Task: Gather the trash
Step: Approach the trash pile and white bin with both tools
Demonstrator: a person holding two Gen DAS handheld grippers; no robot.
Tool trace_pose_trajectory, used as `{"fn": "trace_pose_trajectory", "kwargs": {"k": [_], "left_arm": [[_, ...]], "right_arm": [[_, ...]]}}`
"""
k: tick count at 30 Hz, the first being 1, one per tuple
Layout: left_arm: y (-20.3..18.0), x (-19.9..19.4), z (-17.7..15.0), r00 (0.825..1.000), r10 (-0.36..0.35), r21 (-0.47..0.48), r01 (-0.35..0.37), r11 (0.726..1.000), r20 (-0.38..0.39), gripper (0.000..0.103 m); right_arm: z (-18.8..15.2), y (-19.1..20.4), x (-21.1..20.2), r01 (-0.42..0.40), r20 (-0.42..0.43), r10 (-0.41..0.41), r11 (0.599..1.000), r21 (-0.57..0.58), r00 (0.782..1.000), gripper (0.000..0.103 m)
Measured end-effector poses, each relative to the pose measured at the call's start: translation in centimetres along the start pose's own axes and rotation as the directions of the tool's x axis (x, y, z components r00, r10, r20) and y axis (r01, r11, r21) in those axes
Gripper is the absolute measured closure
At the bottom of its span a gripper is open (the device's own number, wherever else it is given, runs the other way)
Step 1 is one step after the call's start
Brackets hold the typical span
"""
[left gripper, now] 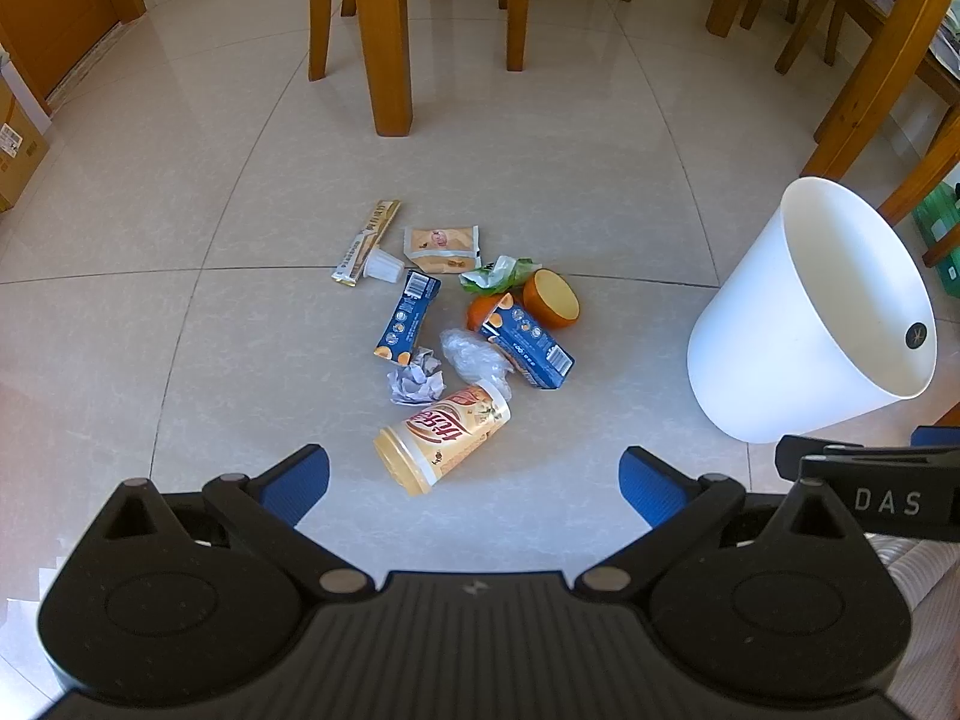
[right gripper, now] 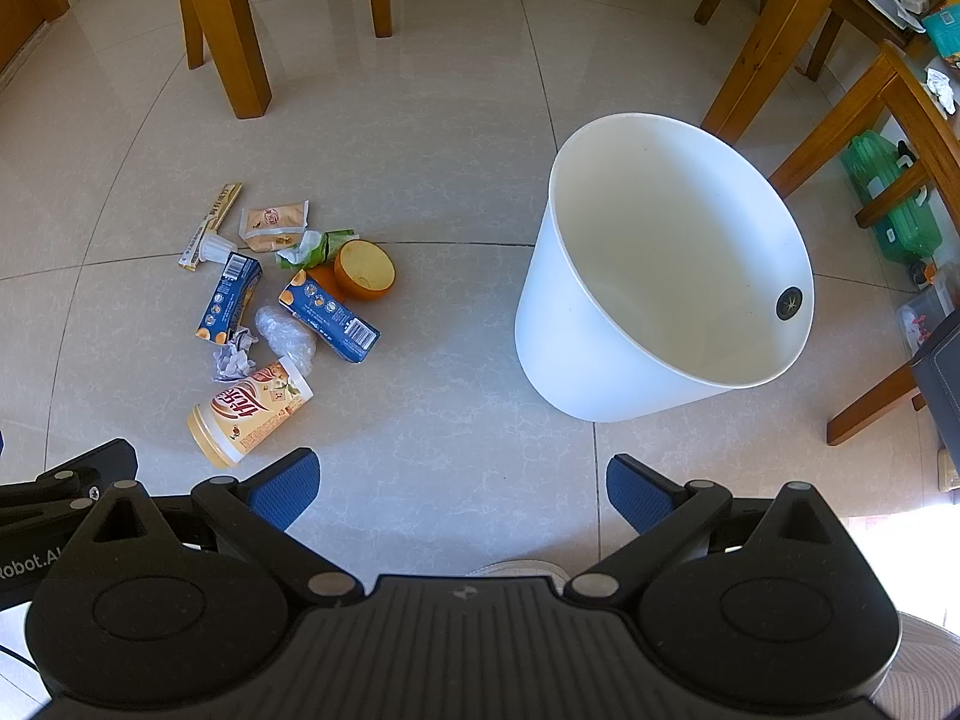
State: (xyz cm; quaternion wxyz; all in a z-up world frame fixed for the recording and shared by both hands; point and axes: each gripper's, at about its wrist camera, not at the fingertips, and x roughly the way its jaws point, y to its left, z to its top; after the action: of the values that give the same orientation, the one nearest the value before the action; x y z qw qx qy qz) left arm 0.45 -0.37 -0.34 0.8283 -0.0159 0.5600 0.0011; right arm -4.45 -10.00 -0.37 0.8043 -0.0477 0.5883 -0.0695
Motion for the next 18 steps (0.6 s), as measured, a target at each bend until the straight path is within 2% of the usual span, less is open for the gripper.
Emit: {"fn": "trace_pose_trajectory", "kwargs": {"k": [18], "left_arm": [[-0.25,0.15,-0.66,1.000,-0.010,0.002,0.010,1.000,0.009,0.001]], "right_arm": [[-0.24,-0.14,-0.02,0.001,0.002,-0.001,1.000,-0.004,1.000,0.000]]}}
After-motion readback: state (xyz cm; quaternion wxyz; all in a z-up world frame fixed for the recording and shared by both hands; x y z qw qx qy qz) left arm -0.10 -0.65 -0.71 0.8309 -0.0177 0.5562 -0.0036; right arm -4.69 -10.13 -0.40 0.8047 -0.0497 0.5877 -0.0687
